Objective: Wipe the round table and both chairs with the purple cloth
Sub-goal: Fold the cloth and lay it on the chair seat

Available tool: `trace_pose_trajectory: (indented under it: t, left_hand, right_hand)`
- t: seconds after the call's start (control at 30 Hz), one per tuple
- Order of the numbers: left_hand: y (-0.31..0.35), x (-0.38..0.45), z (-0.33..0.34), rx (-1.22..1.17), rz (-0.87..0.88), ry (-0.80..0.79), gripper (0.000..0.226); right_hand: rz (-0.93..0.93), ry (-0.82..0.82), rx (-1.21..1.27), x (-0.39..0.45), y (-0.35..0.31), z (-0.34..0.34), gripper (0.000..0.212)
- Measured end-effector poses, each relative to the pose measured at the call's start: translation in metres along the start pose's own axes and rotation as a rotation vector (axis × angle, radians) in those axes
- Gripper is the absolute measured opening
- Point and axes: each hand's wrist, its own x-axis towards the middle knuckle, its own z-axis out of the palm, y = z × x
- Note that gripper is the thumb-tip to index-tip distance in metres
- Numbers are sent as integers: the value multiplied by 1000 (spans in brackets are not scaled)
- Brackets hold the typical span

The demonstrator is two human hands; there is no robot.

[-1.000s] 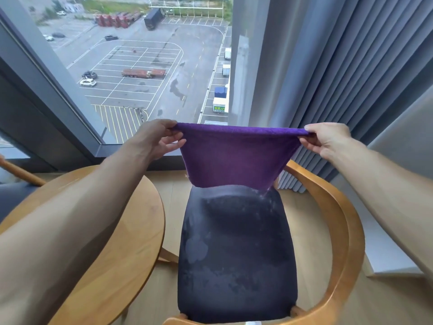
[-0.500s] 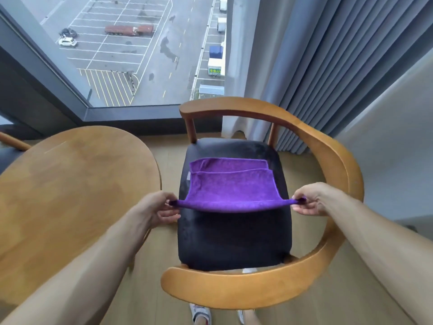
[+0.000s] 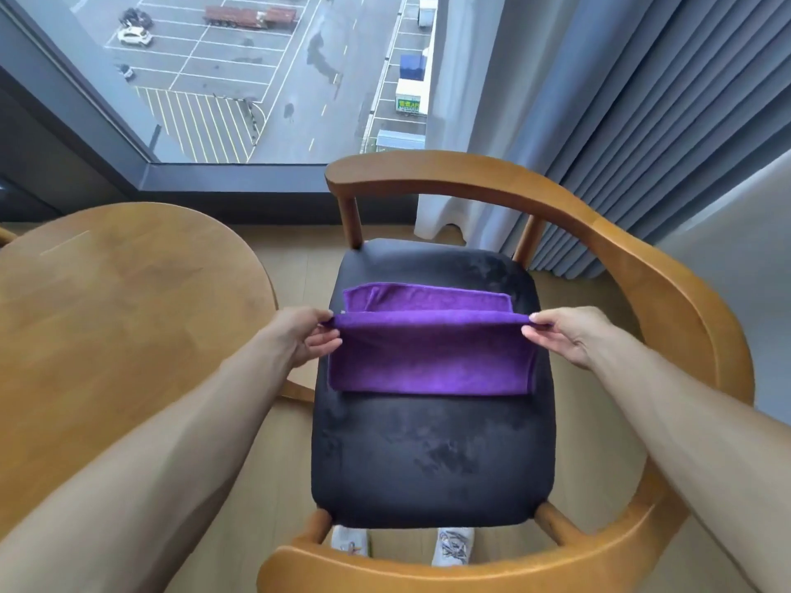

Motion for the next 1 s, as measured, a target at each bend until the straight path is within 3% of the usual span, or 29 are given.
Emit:
trace_pose_trajectory:
  t: [0.27, 0.37, 0.43, 0.57, 0.67, 0.77, 0.9, 1.0]
  left_hand:
    - [21, 87, 41, -56, 31, 40, 21]
    - [19, 102, 41, -118, 76, 15, 7]
    - [13, 109, 37, -141, 147, -6, 21]
    - [-10, 114, 28, 244, 283, 187, 30]
    - [-25, 110, 28, 399, 170, 177, 31]
    - [-40, 106, 28, 508, 46, 113, 52]
    - [-55, 100, 27, 546, 62, 118, 73]
    - [-53, 93, 28, 473, 21, 63, 55]
  right_hand:
    - [-63, 124, -81, 83, 3, 34, 28]
    - [-158, 38, -114, 98, 8, 39, 64]
    - [-237, 91, -283, 99, 13, 36, 75]
    - [-157, 350, -630, 93, 49, 23, 63]
    - [1, 335, -638, 89, 79, 18, 72]
    - [87, 318, -603, 75, 92, 20, 55]
    - [94, 269, -597, 73, 95, 18, 42]
    - [167, 167, -458, 72, 90, 16, 26]
